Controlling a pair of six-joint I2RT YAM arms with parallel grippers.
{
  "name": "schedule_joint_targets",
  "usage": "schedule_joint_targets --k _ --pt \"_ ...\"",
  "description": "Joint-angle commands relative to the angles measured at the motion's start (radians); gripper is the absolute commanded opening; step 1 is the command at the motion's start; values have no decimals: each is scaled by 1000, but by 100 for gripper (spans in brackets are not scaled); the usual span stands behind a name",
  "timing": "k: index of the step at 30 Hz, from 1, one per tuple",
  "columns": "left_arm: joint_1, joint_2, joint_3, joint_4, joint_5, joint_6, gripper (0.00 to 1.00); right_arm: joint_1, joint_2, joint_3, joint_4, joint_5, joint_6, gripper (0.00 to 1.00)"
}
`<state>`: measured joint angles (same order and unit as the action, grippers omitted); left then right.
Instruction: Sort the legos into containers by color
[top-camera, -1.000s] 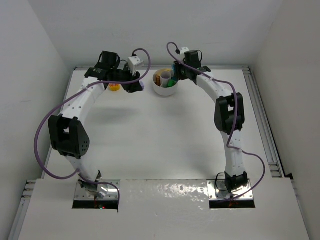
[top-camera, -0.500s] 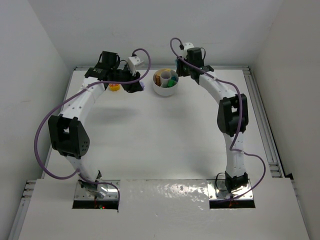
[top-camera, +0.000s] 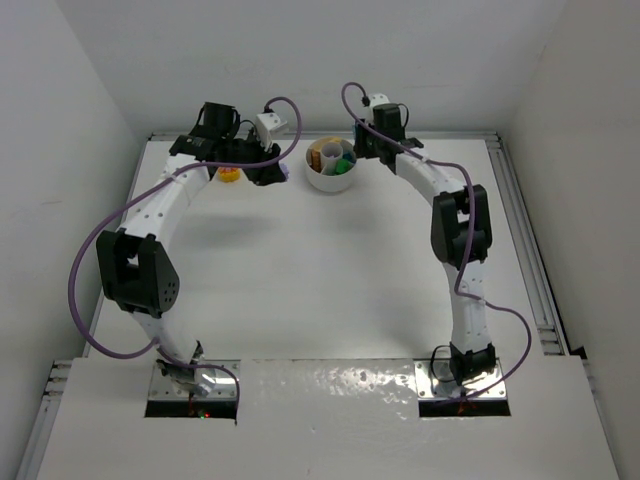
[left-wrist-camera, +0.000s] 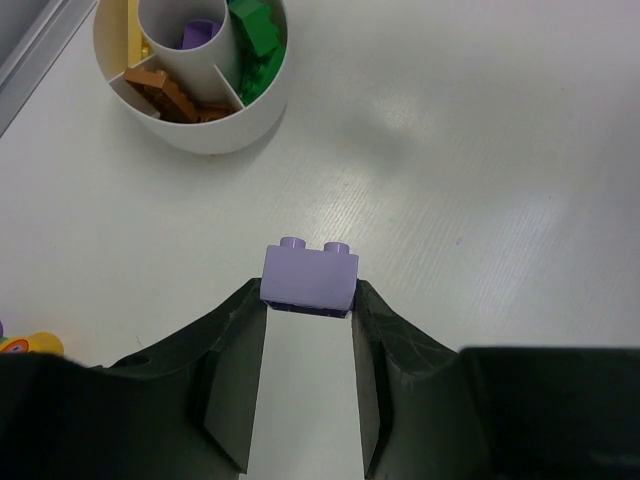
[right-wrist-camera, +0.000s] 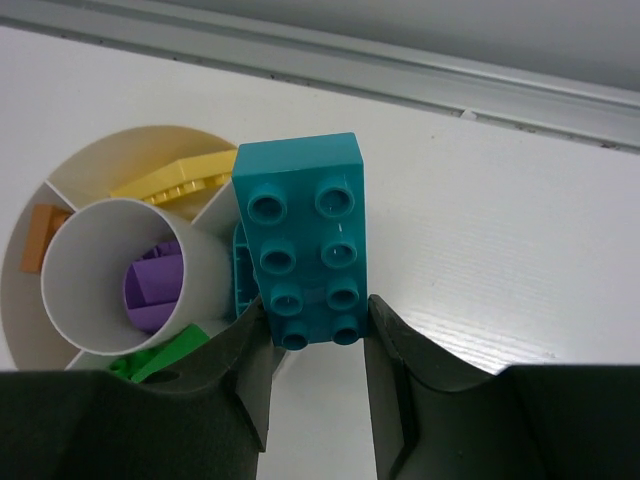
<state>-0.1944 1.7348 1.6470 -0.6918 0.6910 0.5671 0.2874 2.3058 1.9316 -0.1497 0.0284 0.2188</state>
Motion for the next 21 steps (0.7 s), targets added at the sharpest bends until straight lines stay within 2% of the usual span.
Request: schedule_joint_targets --k 1,21 --pt "12 -24 11 20 15 -4 0 16 -23 -29 67 -15 24 0" --pt "12 -26 14 20 18 1 0 55 -154 -201 62 -18 39 0"
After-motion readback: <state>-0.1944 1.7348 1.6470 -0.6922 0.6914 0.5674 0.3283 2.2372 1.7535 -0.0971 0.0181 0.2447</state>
